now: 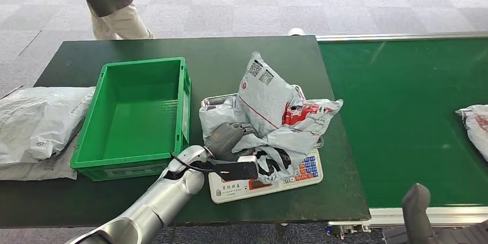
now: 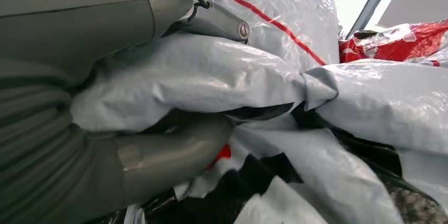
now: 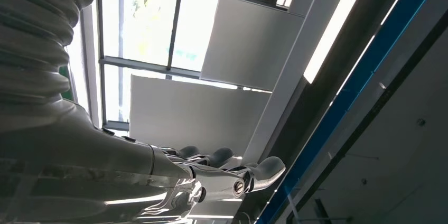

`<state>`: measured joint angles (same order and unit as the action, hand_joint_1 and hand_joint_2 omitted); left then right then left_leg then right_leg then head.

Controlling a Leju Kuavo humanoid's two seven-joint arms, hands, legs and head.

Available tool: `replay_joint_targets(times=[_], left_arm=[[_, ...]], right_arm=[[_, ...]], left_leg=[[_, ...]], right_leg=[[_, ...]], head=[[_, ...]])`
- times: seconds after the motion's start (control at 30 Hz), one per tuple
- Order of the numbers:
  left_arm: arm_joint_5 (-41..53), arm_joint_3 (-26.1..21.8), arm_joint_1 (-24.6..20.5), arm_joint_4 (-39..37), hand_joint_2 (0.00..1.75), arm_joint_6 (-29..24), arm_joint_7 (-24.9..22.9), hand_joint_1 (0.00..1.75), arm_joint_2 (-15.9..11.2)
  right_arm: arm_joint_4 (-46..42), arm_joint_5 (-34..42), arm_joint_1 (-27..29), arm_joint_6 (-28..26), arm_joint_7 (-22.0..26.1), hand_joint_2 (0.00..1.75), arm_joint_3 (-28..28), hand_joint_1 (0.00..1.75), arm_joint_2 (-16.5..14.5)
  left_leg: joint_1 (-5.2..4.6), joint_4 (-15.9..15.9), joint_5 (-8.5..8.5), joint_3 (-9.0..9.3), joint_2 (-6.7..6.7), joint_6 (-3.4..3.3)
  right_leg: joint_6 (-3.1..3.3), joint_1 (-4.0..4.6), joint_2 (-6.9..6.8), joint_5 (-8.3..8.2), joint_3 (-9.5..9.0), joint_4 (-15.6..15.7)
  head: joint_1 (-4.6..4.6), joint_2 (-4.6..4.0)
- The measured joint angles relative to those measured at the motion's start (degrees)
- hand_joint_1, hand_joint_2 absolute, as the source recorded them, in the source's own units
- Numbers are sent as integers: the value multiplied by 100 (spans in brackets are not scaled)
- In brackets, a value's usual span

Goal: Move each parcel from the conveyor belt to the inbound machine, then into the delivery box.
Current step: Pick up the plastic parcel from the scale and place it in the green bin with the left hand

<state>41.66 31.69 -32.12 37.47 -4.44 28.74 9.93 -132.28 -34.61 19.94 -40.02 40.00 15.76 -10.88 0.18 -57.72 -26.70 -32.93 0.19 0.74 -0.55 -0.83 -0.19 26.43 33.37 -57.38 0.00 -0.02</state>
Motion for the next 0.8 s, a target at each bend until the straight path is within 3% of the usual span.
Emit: replay_joint_targets(times=[0.43, 0.8], left_arm=[[-2, 0, -7, -28, 175, -30, 0, 175, 17], [271, -3, 126, 1376, 175, -1212, -345, 175, -271]], right_arm=[[0, 9, -2, 0, -1, 175, 0, 0, 1], [0, 43, -80, 0, 0, 175, -139, 0, -49]], left_leg=[[0, 0, 0, 0, 0, 0], [0, 0, 1, -3, -3, 2]], right_leg=[[0, 0, 0, 0, 0, 0], [0, 0, -4, 0, -1, -3]], head=[[0, 1], [0, 1]])
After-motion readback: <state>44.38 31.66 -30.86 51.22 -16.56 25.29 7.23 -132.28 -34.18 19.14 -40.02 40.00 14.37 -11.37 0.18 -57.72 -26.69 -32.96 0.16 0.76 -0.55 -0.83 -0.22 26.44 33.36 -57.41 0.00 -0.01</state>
